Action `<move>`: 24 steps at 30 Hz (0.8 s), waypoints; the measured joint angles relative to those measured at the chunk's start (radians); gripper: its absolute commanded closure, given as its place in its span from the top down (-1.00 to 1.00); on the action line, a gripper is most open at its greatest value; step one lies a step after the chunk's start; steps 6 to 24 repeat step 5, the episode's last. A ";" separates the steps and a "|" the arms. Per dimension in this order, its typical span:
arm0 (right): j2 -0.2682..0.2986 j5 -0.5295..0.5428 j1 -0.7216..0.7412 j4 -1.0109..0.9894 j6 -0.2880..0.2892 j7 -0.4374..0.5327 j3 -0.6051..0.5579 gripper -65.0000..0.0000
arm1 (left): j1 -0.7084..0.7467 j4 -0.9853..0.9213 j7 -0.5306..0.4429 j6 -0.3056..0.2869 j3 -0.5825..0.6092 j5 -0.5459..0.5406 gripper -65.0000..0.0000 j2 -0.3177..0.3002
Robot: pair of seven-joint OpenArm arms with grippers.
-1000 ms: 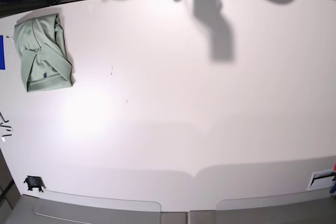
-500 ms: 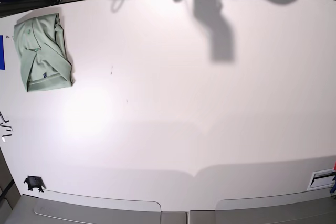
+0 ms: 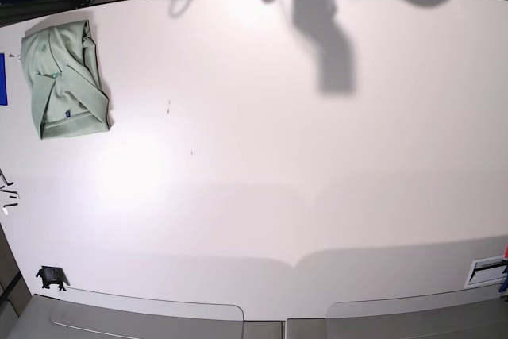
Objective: Fold the T-shirt properly
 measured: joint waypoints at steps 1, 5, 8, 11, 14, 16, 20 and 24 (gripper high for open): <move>-0.003 0.000 0.000 0.005 0.000 -0.003 0.000 -1.00 | 0.000 0.000 -0.013 0.000 0.000 0.000 -1.00 0.004; -0.011 0.000 0.003 0.015 0.000 -0.003 0.000 -1.00 | -0.003 0.001 -0.016 0.000 0.000 0.000 -1.00 0.018; -0.011 0.000 0.003 0.015 0.000 -0.003 0.000 -1.00 | -0.003 0.001 -0.016 0.000 0.000 0.000 -1.00 0.018; -0.011 0.000 0.003 0.015 0.000 -0.003 0.000 -1.00 | -0.003 0.001 -0.016 0.000 0.000 0.000 -1.00 0.018; -0.011 0.000 0.003 0.015 0.000 -0.003 0.000 -1.00 | -0.003 0.001 -0.016 0.000 0.000 0.000 -1.00 0.018; -0.011 0.000 0.003 0.015 0.000 -0.003 0.000 -1.00 | -0.003 0.001 -0.016 0.000 0.000 0.000 -1.00 0.018; -0.011 0.000 0.003 0.015 0.000 -0.003 0.000 -1.00 | -0.003 0.001 -0.016 0.000 0.000 0.000 -1.00 0.018; -0.011 0.000 0.003 0.015 0.000 -0.003 0.000 -1.00 | -0.003 0.001 -0.016 0.000 0.000 0.000 -1.00 0.018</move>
